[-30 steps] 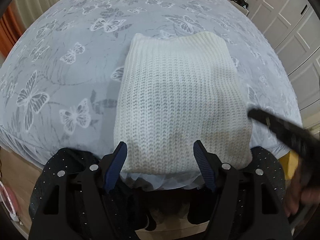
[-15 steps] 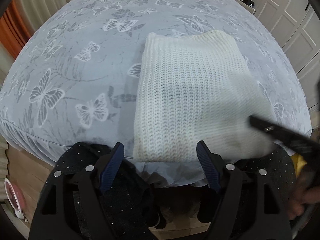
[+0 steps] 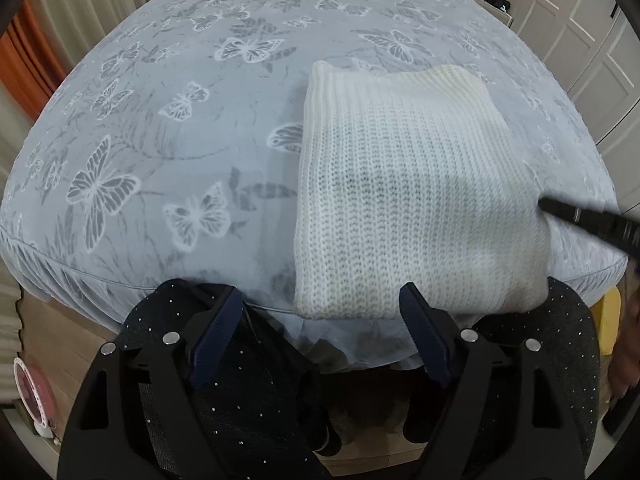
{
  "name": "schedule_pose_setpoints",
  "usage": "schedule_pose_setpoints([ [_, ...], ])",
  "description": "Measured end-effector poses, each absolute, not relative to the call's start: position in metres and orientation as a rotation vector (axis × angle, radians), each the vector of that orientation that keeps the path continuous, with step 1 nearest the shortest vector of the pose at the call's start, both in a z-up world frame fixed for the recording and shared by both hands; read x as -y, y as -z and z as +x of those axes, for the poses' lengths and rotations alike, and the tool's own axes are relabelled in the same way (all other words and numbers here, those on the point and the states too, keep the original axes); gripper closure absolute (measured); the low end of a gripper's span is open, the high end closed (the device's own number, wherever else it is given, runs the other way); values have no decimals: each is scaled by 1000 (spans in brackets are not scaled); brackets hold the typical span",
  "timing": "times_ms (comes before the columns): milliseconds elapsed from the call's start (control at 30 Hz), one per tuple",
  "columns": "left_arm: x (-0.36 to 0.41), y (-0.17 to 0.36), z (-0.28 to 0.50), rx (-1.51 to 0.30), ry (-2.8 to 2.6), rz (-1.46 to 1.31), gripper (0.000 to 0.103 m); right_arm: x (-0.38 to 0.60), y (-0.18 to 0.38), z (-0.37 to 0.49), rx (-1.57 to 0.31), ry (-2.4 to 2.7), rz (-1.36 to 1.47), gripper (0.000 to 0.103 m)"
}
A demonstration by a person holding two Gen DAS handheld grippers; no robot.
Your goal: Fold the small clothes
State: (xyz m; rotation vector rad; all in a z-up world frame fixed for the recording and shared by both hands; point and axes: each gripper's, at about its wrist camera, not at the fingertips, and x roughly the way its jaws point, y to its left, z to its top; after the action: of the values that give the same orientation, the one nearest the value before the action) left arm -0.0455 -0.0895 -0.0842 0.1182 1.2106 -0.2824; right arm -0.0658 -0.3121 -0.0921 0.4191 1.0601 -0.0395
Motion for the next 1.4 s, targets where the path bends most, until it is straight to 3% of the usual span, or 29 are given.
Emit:
schedule_pose_setpoints([
  [67, 89, 84, -43, -1212, 277, 110, 24, 311, 98, -47, -1069, 44, 397, 48],
  [133, 89, 84, -40, -1219, 276, 90, 24, 312, 121, -28, -1131, 23, 407, 50],
  [167, 88, 84, -39, -1225, 280, 75, 24, 313, 137, -16, -1171, -4, 429, 74],
  [200, 87, 83, -38, -1228, 285, 65, 24, 318, 142, -13, -1184, -26, 450, 83],
  [367, 83, 74, -34, -1200, 286, 64, 23, 326, 96, -31, -1034, -13, 415, 88],
  [433, 84, 75, -33, -1191, 284, 82, 23, 329, 106, -33, -1058, 14, 382, 87],
  [500, 88, 77, -29, -1188, 292, 91, 23, 324, 143, -20, -1160, 24, 327, 81],
  [567, 91, 79, -24, -1198, 311, 62, 23, 326, 148, -23, -1133, 25, 335, 75],
  [667, 87, 74, -10, -1207, 343, -47, 19, 338, 132, -29, -1068, 43, 417, 51],
  [833, 84, 77, 20, -1231, 354, -164, 17, 345, 139, -26, -1085, 1, 512, 44],
  [1000, 99, 87, 40, -1233, 310, -76, 17, 346, 172, -13, -1117, -16, 579, 15],
  [1100, 103, 91, 44, -1250, 315, -96, 17, 353, 188, -14, -1120, -59, 738, 14],
  [1333, 114, 95, 50, -1256, 333, -98, 17, 347, 186, -9, -1122, -95, 750, 14],
  [1400, 111, 102, 54, -1267, 319, -127, 10, 349, 189, -9, -1119, -110, 781, 14],
])
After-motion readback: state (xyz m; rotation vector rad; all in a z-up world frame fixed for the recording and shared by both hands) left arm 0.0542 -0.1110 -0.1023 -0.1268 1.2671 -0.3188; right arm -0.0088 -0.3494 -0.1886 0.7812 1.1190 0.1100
